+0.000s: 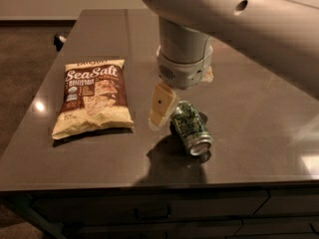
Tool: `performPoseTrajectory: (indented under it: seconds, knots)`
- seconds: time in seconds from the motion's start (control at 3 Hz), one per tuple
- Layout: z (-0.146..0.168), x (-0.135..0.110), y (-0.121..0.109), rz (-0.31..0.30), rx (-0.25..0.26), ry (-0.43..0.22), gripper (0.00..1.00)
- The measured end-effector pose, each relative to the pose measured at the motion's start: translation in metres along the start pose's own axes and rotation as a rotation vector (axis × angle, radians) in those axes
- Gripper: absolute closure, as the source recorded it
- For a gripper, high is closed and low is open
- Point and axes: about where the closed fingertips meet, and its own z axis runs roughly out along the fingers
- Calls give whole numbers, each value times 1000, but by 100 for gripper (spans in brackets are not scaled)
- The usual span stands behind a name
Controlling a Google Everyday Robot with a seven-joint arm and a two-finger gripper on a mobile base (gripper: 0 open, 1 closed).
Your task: Place green can upright
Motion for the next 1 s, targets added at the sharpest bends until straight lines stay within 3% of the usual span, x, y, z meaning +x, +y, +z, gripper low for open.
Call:
performPoseTrajectory:
  seconds: [0.33, 1.0]
  knots:
    - [12, -3, -4, 18, -16, 21, 0]
    - [30, 17, -17, 90, -32, 40, 0]
